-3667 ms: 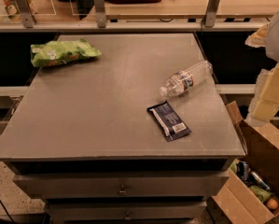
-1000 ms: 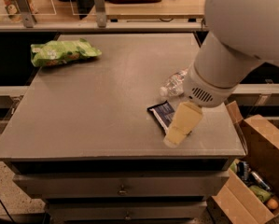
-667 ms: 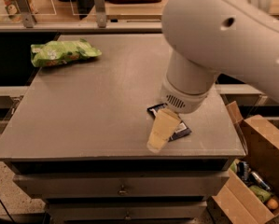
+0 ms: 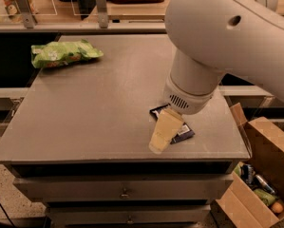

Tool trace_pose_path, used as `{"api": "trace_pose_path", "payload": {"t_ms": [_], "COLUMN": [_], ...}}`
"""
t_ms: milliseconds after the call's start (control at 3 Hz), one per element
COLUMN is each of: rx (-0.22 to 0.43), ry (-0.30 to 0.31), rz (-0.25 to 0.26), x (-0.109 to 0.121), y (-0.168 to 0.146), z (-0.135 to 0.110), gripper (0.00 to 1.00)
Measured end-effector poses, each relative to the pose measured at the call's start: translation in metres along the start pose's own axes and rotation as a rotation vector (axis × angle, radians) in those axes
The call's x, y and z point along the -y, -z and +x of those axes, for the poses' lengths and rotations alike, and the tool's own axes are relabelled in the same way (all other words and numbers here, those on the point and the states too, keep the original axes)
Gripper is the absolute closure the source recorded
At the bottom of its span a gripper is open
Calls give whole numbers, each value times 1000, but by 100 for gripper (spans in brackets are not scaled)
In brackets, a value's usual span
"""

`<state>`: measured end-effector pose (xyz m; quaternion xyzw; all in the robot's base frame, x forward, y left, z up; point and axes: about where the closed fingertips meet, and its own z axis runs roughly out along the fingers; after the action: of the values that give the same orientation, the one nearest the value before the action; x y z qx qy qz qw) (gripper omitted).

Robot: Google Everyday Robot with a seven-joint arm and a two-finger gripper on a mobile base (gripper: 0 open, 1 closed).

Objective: Move rxbar blueberry near green rice chip bag

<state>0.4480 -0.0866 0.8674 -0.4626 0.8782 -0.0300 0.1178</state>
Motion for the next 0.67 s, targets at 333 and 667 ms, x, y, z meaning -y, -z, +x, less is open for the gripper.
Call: {"api": "trace_pose_path", "payload": {"t_ms": [333,667], "rx": [19,31], "ry": [-54,-119], "rz": [-25,-45], "x": [11,25], "y": [-10,-26], "z": [-7,-18], "gripper": [0,0]}}
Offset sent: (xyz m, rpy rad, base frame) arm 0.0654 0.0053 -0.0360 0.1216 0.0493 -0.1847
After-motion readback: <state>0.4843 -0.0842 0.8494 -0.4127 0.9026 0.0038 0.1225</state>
